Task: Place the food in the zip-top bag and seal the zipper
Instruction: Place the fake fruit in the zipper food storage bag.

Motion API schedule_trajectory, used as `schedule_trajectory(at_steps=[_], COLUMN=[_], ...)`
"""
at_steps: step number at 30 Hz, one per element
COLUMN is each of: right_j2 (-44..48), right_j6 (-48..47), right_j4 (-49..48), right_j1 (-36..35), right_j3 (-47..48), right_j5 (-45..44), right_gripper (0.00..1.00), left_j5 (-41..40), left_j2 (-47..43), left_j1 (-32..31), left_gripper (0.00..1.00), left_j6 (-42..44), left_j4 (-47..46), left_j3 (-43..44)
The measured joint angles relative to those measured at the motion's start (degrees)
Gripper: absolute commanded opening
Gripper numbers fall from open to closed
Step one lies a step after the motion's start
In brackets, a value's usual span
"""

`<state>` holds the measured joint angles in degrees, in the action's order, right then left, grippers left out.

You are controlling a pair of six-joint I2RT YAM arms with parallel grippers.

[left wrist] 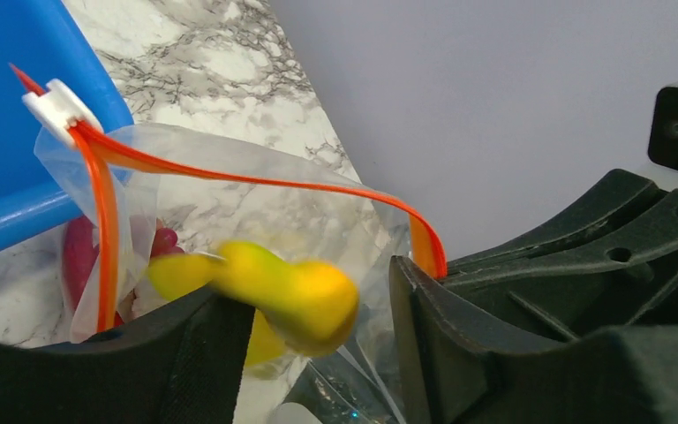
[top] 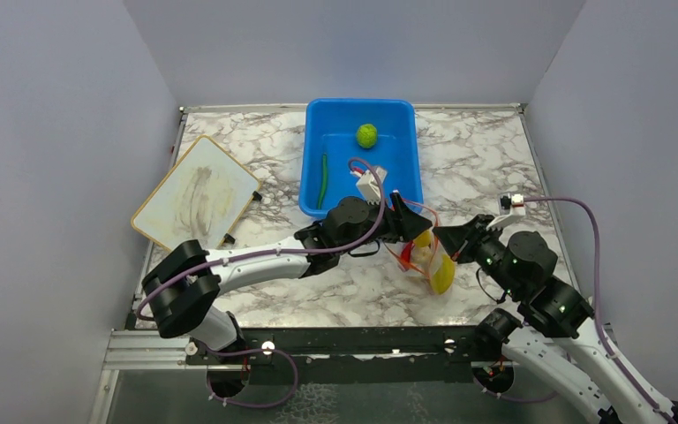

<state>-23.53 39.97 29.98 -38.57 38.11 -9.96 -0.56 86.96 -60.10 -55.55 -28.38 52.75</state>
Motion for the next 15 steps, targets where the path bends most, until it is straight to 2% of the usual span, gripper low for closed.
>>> schedule_trajectory(at_steps=[8, 15], right_j2=[-1.4, -1.3], right_j6=[-1.1, -1.8], right_j4=[0.0, 0.5], right_j1=[0.0, 0.0], right_j3=[0.3, 1.0], right_j5=[-0.3, -1.0], right_gripper=[0.01, 0.01], left_j5=[-2.1, -6.9], left_j2=[-4.9, -8.7], left_j1=[0.0, 0.0], left_gripper=[0.64, 0.65], left_j6=[3.9, 10.8], left_j4=[5.7, 17.1], left_j3=[0.0, 2.1])
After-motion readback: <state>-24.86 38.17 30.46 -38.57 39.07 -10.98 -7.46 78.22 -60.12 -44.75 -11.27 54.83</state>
